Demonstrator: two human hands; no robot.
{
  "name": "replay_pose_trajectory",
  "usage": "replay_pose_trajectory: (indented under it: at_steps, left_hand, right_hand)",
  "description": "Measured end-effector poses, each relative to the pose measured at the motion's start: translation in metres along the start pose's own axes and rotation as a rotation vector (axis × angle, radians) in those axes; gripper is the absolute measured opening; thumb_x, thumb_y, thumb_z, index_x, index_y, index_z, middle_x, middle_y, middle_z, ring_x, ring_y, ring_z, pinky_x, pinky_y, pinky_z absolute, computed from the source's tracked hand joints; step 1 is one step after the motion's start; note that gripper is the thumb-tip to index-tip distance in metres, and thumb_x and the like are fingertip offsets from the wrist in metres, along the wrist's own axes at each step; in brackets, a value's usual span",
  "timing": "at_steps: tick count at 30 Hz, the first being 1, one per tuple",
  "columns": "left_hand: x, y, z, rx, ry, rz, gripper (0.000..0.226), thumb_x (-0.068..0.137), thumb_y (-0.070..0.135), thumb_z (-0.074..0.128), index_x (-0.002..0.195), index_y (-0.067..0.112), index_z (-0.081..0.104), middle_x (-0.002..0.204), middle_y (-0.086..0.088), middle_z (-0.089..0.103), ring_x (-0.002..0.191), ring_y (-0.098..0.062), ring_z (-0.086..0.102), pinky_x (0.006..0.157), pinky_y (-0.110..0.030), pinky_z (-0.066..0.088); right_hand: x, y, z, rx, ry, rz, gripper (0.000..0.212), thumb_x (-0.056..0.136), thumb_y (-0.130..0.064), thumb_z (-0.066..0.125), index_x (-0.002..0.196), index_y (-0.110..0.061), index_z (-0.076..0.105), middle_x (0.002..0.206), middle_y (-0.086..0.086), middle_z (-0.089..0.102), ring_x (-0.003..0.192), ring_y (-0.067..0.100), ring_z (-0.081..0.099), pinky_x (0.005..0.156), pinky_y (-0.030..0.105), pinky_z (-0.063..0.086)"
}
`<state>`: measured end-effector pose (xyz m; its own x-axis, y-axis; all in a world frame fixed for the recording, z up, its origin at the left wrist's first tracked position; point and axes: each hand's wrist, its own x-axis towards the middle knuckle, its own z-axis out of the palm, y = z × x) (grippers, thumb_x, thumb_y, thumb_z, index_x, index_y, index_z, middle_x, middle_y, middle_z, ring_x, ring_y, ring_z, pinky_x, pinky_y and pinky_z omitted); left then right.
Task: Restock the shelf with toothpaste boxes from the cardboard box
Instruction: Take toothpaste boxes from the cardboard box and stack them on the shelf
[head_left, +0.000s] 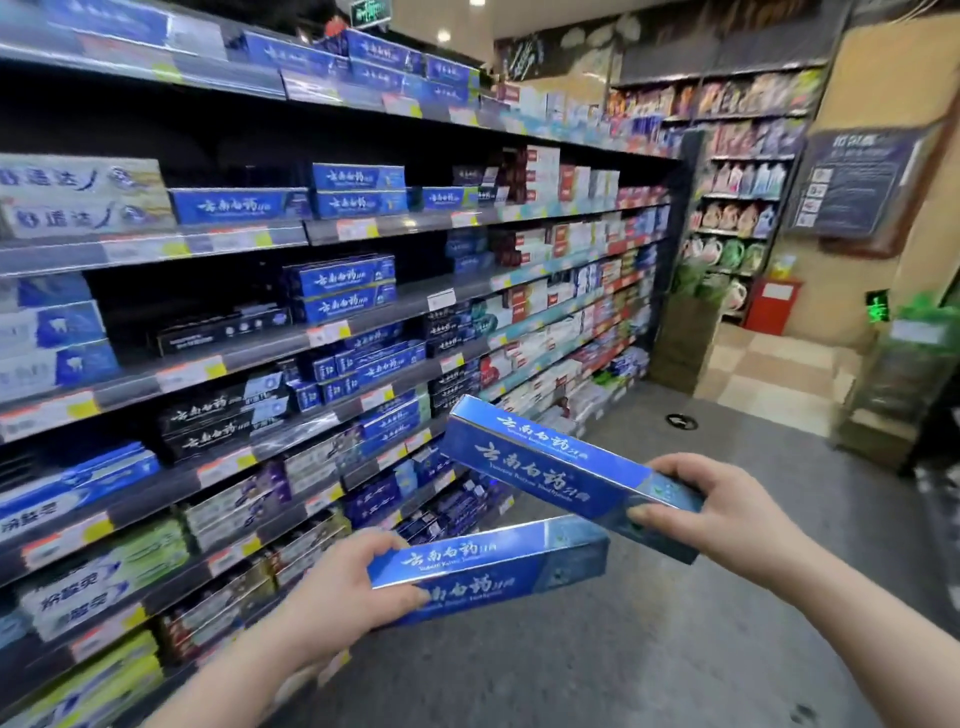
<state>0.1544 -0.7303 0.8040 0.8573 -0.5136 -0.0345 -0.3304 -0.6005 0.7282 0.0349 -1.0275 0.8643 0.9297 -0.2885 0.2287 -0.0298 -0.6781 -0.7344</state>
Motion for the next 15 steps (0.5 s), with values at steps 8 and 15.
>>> replay_pose_trajectory:
  at_steps: [8, 15]
  left_hand:
    - [0.181, 0.033, 0.005, 0.016, -0.029, 0.083, 0.032, 0.054, 0.049, 0.064, 0.081, 0.034, 0.057, 0.092, 0.005, 0.06, 0.081, -0.007, 0.057, 0.068, -0.017, 0.041]
    - [0.32, 0.071, 0.025, 0.067, -0.023, 0.096, 0.035, 0.048, 0.056, 0.059, 0.079, 0.042, 0.051, 0.097, 0.01, 0.058, 0.087, -0.006, 0.055, 0.071, -0.018, 0.04]
  right_hand:
    - [0.138, 0.061, -0.048, -0.056, 0.081, -0.019, 0.029, 0.069, -0.013, 0.077, 0.077, -0.036, 0.06, 0.083, -0.023, 0.066, 0.066, -0.009, 0.057, 0.059, 0.006, 0.042]
    - [0.249, 0.131, -0.088, -0.056, 0.116, -0.018, 0.021, 0.071, -0.014, 0.075, 0.08, -0.029, 0.063, 0.085, -0.027, 0.062, 0.063, -0.007, 0.056, 0.058, 0.006, 0.042]
